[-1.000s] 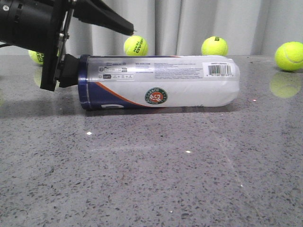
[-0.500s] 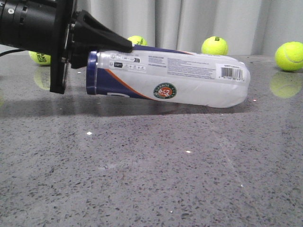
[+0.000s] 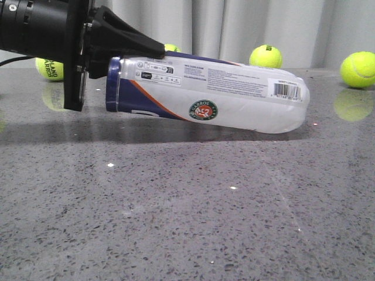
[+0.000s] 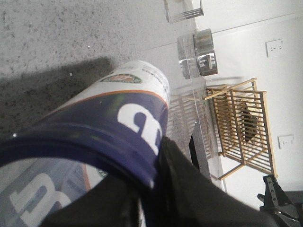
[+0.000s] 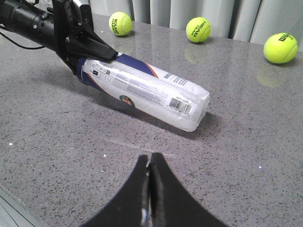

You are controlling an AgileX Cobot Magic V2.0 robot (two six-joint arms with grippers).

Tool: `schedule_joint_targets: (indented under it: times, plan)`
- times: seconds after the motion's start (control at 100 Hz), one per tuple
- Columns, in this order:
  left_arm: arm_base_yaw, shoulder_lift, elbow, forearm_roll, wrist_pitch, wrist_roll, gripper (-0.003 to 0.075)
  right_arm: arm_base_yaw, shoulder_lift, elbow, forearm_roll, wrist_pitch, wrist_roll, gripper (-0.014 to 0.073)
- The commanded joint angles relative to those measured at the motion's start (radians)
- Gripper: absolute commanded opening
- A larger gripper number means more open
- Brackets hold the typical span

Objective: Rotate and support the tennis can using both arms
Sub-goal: 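Lift the cap end with the left gripper, tilting the can upward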

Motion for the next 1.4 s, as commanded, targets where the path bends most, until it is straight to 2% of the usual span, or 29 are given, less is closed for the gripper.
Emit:
schedule_joint_targets:
  times: [0.0, 0.26, 0.47, 0.65, 0.73, 0.96, 1.13, 1.28, 1.39]
  plan:
    - [-0.006, -0.042, -0.053, -0.027, 0.037, 0.002, -0.002, -0.006, 0.012, -0.025, -0.011, -0.085, -0.003, -0.0068]
    - [-0.006, -0.08, -0.247, 0.041, 0.11, -0.09, -0.002, -0.006, 0.012, -0.025, -0.011, -0.093, -0.003, -0.0068]
    - [-0.006, -0.115, -0.482, 0.336, 0.117, -0.293, -0.002, -0.006, 0.012, -0.025, -0.012, -0.106, -0.003, -0.0068]
    - [-0.008, -0.18, -0.617, 0.672, 0.116, -0.496, -0.002, -0.006, 0.012, -0.025, -0.016, -0.106, -0.003, -0.0068]
    - [-0.008, -0.217, -0.636, 0.792, 0.116, -0.545, -0.002, -0.006, 0.012, -0.025, -0.02, -0.107, -0.003, -0.0068]
    - [-0.013, -0.341, -0.636, 1.005, 0.116, -0.612, -0.002, -0.006, 0.012, -0.025, -0.02, -0.109, -0.003, -0.0068]
    - [-0.106, -0.393, -0.632, 1.22, 0.116, -0.663, -0.002, -0.006, 0.012, -0.025, -0.021, -0.109, -0.004, -0.0068]
    - [-0.211, -0.386, -0.617, 1.264, 0.116, -0.663, -0.002, -0.006, 0.012, -0.025, -0.022, -0.11, -0.004, -0.0068]
    - [-0.244, -0.359, -0.601, 1.298, 0.116, -0.665, -0.002, -0.006, 0.012, -0.025, -0.022, -0.11, -0.004, -0.0068]
